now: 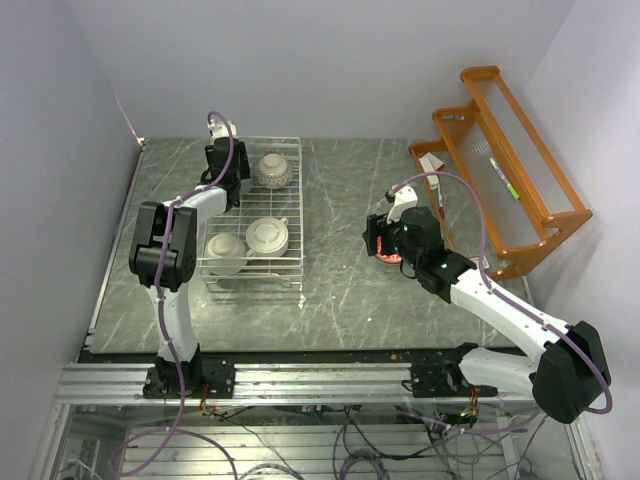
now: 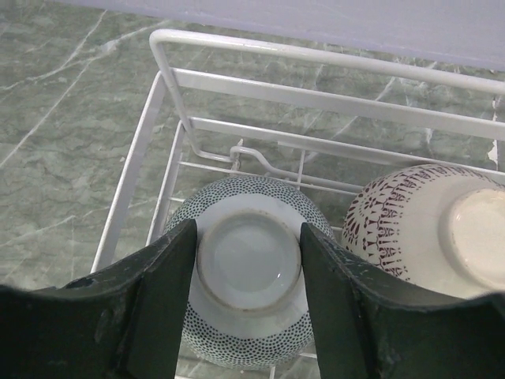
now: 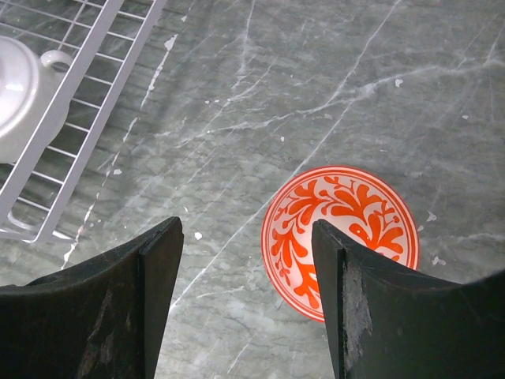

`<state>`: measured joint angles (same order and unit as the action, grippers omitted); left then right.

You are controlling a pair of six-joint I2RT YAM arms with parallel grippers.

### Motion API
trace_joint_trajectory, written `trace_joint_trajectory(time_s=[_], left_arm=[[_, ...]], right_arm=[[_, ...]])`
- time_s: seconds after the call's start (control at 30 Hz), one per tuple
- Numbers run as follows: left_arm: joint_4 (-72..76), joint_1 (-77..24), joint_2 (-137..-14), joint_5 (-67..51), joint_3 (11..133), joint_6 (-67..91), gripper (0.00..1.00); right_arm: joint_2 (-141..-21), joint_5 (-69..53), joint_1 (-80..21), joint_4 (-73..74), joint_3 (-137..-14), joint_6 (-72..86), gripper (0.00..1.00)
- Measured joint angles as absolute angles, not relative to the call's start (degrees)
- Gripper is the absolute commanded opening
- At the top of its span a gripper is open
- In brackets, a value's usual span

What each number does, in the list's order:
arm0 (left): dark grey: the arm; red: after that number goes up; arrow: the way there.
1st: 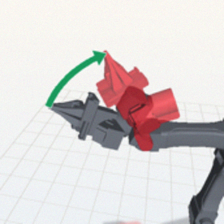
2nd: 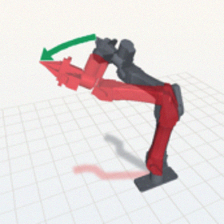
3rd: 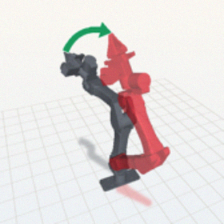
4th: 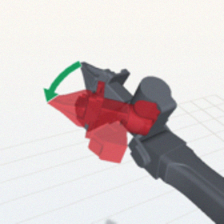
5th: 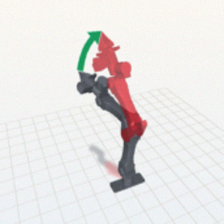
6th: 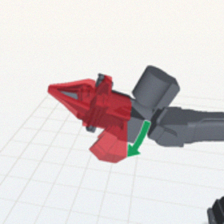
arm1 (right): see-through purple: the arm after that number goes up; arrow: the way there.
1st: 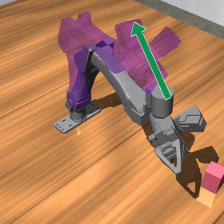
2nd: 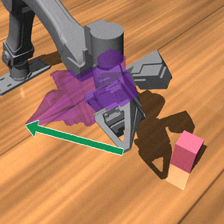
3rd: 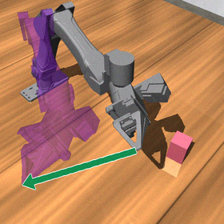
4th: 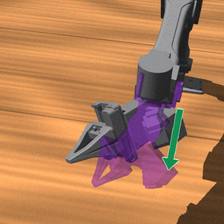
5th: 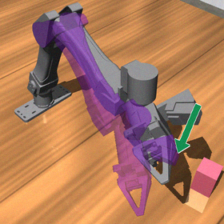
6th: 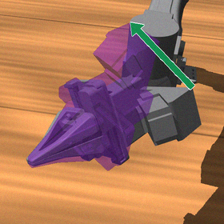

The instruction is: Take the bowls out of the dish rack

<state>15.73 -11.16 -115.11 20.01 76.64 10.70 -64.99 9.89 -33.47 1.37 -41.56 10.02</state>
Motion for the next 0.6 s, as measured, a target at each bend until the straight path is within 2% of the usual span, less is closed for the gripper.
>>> trace_joint_trajectory(time_s=[0.23, 0.43, 0.53, 0.6], left_arm=[[17.4, -11.2, -115.1, 20.9, 75.9, 9.0, 0.63], [18.9, -11.3, -115.1, 21.5, 74.9, 7.9, 0.75], [19.1, -11.3, -115.1, 21.9, 74.8, 7.9, 0.74], [19.0, -11.3, -115.1, 21.9, 74.8, 7.9, 0.69]], right_arm=[[-65.0, 10.3, -33.5, 1.6, -41.6, 10.0, 0.66], [-65.1, 10.5, -33.5, 1.6, -41.6, 10.0, 0.66], [-65.3, 10.6, -33.5, 1.6, -41.6, 10.0, 0.66], [-65.4, 10.6, -33.5, 1.6, -41.6, 10.0, 0.66]])
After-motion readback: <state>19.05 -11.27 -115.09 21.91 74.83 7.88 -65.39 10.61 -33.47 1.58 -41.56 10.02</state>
